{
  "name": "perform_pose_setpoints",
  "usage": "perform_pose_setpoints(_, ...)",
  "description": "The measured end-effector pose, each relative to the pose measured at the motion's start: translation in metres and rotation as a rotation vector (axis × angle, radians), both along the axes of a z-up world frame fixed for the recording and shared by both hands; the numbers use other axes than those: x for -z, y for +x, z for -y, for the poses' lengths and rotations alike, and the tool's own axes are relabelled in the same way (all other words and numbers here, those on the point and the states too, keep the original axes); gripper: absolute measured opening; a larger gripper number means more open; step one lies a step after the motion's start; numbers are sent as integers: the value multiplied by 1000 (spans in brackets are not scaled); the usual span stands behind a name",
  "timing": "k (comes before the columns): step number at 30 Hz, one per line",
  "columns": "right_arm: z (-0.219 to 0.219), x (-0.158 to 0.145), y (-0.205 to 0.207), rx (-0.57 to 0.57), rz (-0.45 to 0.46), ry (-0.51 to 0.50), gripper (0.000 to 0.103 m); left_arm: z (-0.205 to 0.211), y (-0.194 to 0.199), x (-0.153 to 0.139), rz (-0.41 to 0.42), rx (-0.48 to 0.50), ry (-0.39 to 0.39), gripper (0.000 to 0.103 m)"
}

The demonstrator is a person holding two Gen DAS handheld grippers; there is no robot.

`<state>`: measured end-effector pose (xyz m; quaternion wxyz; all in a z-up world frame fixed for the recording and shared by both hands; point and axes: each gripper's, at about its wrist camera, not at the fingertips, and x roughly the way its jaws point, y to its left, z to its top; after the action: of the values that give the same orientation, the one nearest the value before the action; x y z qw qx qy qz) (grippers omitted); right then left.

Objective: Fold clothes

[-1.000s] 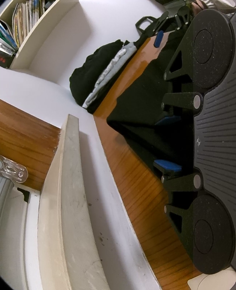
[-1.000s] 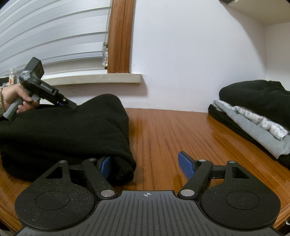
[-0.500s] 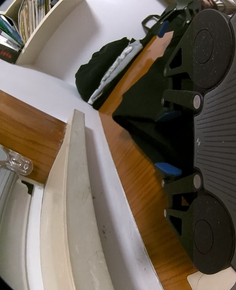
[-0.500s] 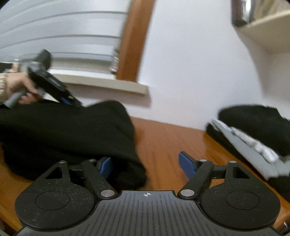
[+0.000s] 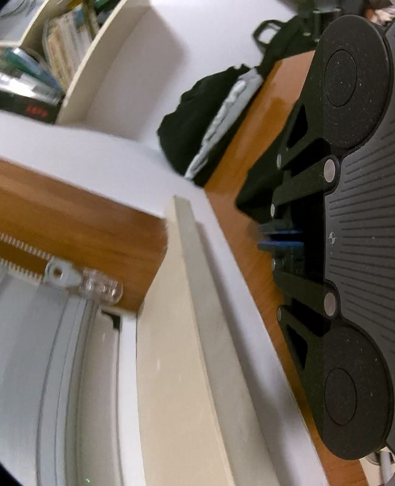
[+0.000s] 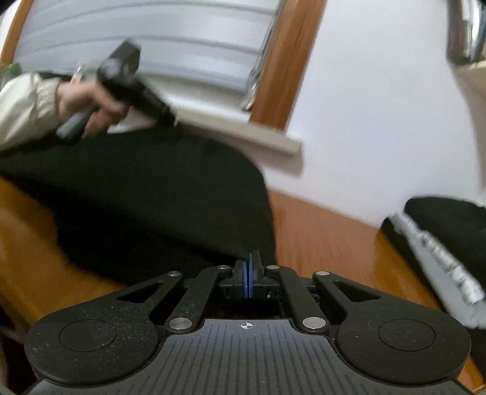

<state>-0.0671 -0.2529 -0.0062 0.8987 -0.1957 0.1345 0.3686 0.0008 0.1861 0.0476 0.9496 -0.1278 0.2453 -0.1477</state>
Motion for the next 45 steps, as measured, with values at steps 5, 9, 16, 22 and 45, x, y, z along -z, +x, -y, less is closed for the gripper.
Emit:
perform_pose_setpoints(5, 8, -5, -5, -21, -51, 42, 4, -12, 4, 4, -31, -19, -14, 1)
perform_pose_setpoints(9, 27, -13, -6, -9, -88, 149, 16, -7, 7, 8, -51, 21, -15, 7)
perform_pose_setpoints(16, 19, -43, 18, 117, -91, 204, 29, 7, 13, 21, -82, 73, 28, 25)
perform_pose_setpoints(22, -44, -50, 74, 85, -211, 153, 38, 13, 9, 23, -77, 86, 63, 27)
perform_pose_setpoints(45, -73, -1, 119, 151, -369, 99, 28, 11, 6, 24, -51, 86, 45, 27)
